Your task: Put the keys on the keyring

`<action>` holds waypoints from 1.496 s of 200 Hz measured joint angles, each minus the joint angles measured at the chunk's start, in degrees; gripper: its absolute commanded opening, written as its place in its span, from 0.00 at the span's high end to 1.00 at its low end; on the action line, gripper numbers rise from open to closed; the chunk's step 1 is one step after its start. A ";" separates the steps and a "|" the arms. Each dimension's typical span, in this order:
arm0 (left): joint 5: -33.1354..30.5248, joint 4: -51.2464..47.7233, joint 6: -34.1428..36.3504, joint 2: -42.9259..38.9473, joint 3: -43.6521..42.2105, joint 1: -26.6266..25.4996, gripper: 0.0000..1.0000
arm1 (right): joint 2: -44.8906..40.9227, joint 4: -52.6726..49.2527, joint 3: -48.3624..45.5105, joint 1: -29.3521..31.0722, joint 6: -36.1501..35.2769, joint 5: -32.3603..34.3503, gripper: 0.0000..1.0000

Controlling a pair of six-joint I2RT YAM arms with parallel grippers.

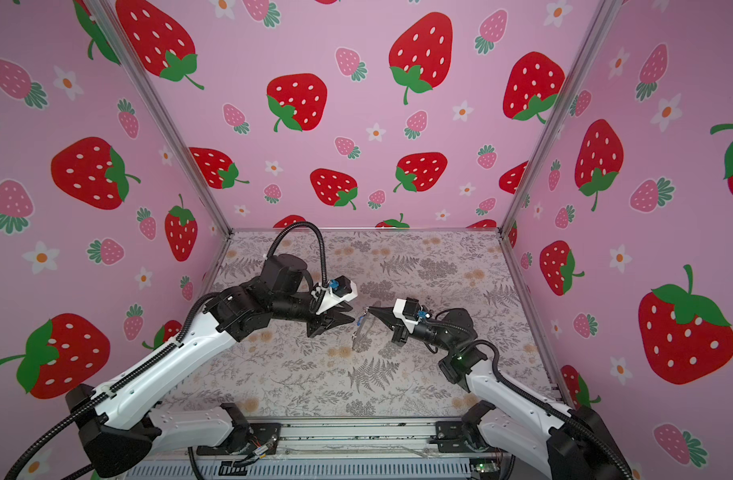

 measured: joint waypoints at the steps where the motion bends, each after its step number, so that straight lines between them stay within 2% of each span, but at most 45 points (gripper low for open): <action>1: 0.02 0.11 0.04 -0.09 0.00 0.00 0.68 | 0.00 0.04 0.00 0.00 0.04 -0.11 1.00; 82: 4.42 3.58 0.63 2.01 0.00 0.00 0.69 | 0.85 1.97 0.00 0.00 1.73 -4.17 1.00; 212: 4.35 3.39 2.49 1.11 0.07 0.24 0.70 | 1.36 2.10 0.00 0.00 1.70 -6.56 1.00; 299: 5.79 2.99 3.17 3.02 0.35 0.24 0.77 | 2.23 2.10 0.02 0.00 1.70 -7.39 1.00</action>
